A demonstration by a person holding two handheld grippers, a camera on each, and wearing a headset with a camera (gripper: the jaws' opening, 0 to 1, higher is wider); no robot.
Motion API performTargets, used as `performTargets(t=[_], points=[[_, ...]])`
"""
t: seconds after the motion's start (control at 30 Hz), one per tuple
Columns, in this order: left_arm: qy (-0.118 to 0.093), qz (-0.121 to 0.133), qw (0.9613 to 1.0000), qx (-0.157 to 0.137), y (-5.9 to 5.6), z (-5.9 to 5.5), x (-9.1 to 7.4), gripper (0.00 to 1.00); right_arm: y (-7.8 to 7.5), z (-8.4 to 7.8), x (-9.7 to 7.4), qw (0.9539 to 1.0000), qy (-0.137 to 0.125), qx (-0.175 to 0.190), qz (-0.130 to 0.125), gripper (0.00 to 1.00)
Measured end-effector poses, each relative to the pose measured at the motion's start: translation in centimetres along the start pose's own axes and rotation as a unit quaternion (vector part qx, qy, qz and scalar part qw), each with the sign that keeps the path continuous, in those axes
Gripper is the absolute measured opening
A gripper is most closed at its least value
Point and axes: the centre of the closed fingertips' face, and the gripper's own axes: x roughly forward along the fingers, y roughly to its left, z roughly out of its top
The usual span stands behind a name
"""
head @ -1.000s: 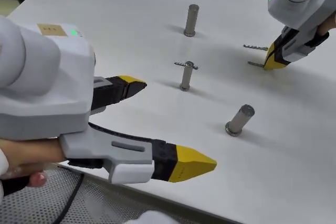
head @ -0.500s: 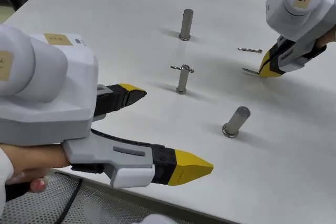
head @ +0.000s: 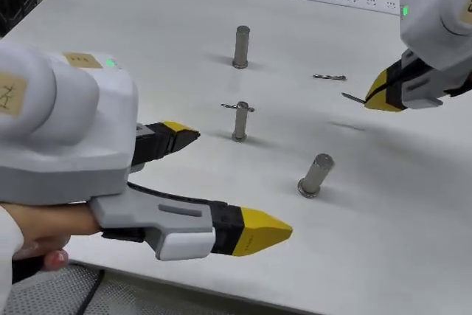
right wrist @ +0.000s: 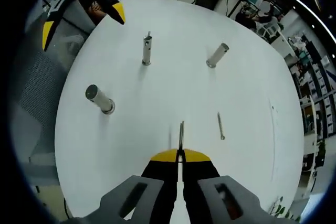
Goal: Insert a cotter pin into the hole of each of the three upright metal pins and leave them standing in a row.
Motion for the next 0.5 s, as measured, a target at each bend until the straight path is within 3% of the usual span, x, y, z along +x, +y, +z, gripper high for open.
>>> performTargets(t=[0.23, 0.4, 0.5], points=[[-0.002, -0.006, 0.9999, 0.01, 0.2, 1.2, 1.0, 0.89, 0.6, 1.3, -2.4, 0.9983, -0.038, 0.003, -0.044, 0.0], [-0.006, -0.015, 0.9998, 0.013, 0.1, 2.4, 1.9, 0.82, 1.2, 2.1, -3.7, 0.9961, -0.06, 0.005, -0.065, 0.0], [-0.008, -0.026, 0.9995, 0.015, -0.4, 3.3, 2.8, 0.8, 1.8, 2.6, -4.5, 0.9942, -0.072, 0.004, -0.08, 0.0]])
